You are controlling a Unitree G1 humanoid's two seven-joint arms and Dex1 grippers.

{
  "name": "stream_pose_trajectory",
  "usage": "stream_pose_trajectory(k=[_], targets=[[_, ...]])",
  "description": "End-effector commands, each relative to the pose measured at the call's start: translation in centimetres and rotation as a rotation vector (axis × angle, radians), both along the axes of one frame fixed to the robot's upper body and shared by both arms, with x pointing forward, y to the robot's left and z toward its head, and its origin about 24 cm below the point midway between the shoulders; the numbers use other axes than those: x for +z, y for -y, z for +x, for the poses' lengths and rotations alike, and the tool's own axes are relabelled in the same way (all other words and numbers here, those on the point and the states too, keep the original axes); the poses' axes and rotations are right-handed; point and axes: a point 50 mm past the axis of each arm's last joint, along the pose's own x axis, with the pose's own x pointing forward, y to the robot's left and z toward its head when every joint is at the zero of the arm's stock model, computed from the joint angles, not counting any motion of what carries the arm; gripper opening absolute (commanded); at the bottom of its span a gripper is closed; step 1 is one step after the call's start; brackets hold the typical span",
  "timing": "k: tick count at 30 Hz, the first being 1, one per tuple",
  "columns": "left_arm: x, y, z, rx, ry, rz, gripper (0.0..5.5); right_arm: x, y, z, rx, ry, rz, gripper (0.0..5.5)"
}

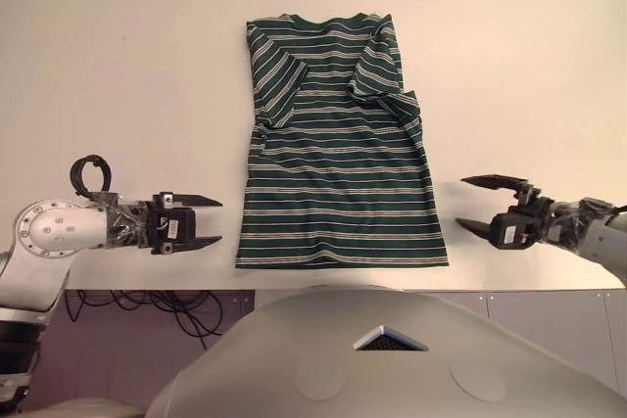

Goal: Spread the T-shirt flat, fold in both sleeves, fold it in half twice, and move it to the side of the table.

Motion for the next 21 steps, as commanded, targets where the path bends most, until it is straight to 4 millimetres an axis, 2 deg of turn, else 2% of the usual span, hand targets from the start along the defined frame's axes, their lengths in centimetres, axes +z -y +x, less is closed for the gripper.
stream_pose_trajectory(k=[1, 7, 8, 13, 15, 17, 21], targets=[[-1.9, 1.0, -0.2, -0.052, -0.017, 0.019, 2.75, -1.9, -1.4, -1.5, 0.054, -0.121, -0.008, 3.71], [-3.2, 2.2, 0.0, -0.135, -0.041, 0.019, 2.75, -3.6, -3.6, -1.5, 0.12, -0.145, 0.049, 3.71], [-3.4, 2.2, -0.4, -0.159, -0.077, 0.028, 2.75, -3.9, -3.7, -1.5, 0.131, -0.153, 0.046, 3.51], [-3.9, 2.8, -1.4, -0.207, -0.223, -0.01, 1.96, -4.6, -3.9, -1.6, 0.147, -0.186, 0.036, 2.65], [-3.9, 2.4, -1.7, -0.223, -0.261, 0.016, 1.67, -4.6, -3.5, -1.7, 0.153, -0.195, 0.01, 2.31], [-3.6, 2.0, -2.0, -0.238, -0.288, 0.033, 1.32, -4.4, -3.0, -1.7, 0.152, -0.2, -0.013, 1.91], [-2.7, 2.7, -2.2, -0.289, -0.318, -0.016, 0.73, -3.9, -2.8, -2.1, 0.157, -0.228, -0.027, 1.25]])
